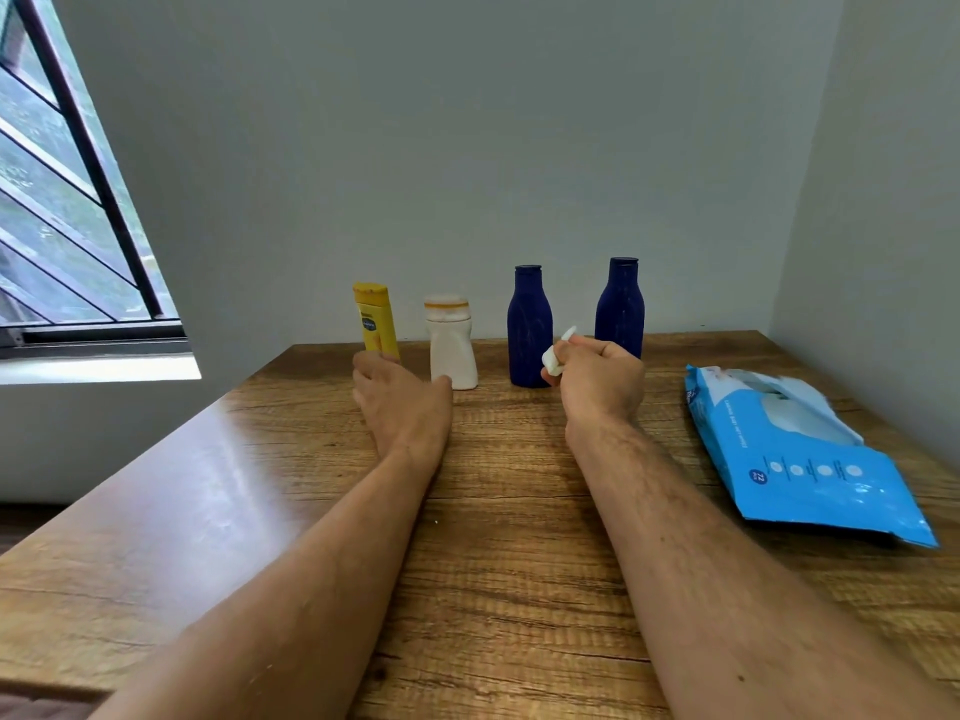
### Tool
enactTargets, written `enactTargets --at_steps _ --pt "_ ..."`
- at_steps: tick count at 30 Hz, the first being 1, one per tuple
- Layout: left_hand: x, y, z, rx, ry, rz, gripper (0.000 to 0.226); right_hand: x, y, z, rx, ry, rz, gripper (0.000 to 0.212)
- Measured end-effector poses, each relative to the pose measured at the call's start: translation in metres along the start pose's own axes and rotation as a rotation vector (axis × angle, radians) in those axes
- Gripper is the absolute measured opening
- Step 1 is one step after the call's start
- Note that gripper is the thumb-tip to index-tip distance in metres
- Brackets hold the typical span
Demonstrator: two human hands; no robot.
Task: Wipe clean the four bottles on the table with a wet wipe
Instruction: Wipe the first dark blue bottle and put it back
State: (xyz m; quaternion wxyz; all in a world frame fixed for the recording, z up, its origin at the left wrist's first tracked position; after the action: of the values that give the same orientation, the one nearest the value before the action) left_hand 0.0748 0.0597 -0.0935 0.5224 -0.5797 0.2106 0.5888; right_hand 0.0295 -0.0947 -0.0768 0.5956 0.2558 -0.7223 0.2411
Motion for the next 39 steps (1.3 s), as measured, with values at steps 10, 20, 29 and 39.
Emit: enactTargets --at_steps 10,20,29,39 --pt "-0.002 0.01 -0.006 0.081 0.082 -0.172 0.041 -0.004 -0.001 0.004 -0.025 0.012 0.0 0.01" --pt "-0.048 0.013 -0.032 0.203 0.058 -0.549 0.042 -0.001 -0.006 0.007 -0.121 -0.088 -0.013 0.015" --pt "-0.085 -0.001 -0.064 0.197 -0.029 -0.568 0.057 -0.001 -0.01 0.007 -0.159 -0.039 0.003 0.013" --pt "-0.09 0.002 -0.078 0.275 0.114 -0.444 0.02 0.002 -0.012 0.014 -0.187 -0.065 0.041 0.014"
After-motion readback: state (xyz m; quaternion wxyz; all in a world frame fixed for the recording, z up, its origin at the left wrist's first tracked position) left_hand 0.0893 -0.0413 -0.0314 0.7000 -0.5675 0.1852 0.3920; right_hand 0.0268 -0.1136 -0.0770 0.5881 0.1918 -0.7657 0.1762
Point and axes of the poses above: each hand's wrist, its own y-axis away from the middle knuckle, its own z-axis out of the back of the hand, x = y × z, the point moved 1 cm from there along -y, towards the middle knuckle, and after that the axes turned 9 degrees about y, right-handed, at the moved point
